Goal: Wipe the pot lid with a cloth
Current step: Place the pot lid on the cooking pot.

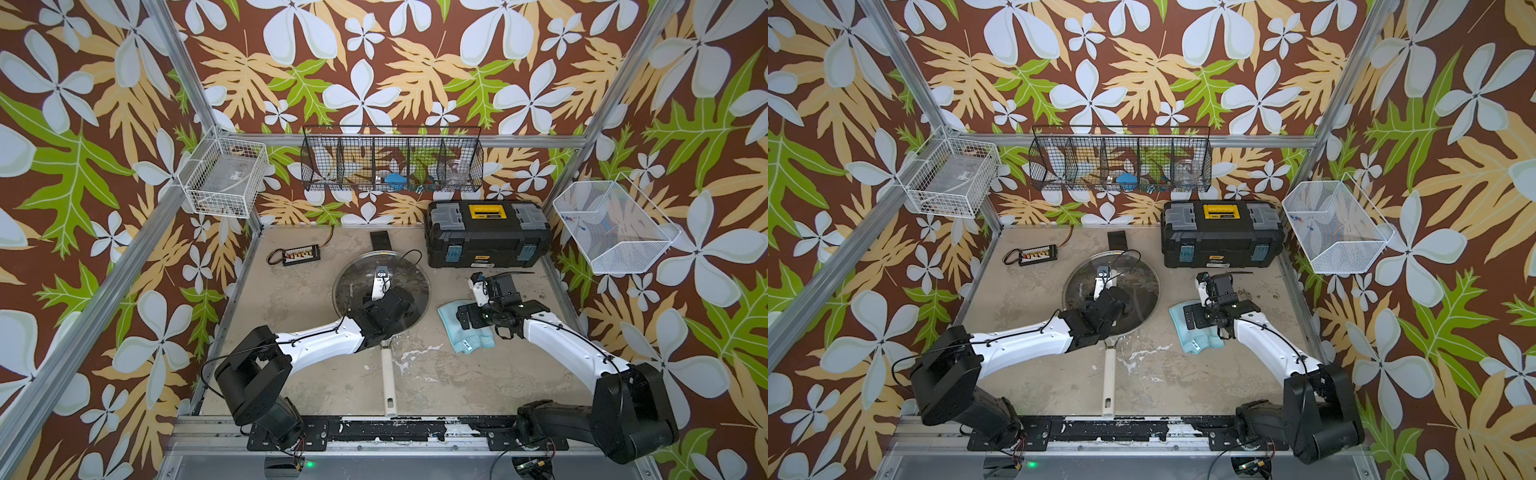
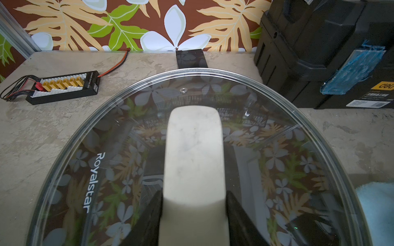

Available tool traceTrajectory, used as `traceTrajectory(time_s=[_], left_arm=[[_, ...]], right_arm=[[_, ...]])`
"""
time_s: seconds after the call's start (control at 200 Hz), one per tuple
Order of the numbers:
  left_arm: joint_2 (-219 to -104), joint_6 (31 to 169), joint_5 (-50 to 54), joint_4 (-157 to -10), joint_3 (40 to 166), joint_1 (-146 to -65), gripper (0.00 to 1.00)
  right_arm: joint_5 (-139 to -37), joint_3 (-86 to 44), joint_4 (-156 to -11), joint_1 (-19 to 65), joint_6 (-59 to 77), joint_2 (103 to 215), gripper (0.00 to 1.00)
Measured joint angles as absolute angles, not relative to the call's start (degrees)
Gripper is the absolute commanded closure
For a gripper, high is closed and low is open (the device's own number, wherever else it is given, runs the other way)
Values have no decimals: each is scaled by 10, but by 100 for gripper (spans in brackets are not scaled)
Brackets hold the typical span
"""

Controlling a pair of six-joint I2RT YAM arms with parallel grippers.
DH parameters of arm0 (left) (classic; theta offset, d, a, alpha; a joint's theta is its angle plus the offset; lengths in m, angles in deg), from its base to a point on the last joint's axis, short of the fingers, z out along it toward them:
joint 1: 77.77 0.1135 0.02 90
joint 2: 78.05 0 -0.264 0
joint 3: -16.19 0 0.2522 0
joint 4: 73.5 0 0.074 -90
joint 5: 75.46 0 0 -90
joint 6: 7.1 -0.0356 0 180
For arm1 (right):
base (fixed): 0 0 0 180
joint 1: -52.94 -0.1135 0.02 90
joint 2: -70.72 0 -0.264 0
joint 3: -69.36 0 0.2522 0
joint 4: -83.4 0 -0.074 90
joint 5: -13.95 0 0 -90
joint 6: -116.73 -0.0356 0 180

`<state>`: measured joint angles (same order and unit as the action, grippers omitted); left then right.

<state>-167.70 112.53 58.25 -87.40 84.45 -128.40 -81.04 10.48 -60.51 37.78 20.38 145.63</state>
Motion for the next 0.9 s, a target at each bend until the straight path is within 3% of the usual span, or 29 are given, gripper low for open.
traceTrajectory(time_s=[0.455,0.741,0.791,0.846,0.901], left_arm=[[-1686,1124,589,-893,856,-1284,100],[-1690,1124,589,-896,861,-1284,79],[-1690,1124,589,-896,862,-1284,66],[-1690,1124,589,-896,862,-1284,63],[-1690,1124,589,-896,862,-1284,53]], right_arm=[[-811,105,-605,378,204,1456,0],[-812,105,-605,378,204,1456,0],[-812,105,-605,378,204,1456,0],[-812,105,-605,378,204,1456,0],[-812,105,-605,378,204,1456,0]])
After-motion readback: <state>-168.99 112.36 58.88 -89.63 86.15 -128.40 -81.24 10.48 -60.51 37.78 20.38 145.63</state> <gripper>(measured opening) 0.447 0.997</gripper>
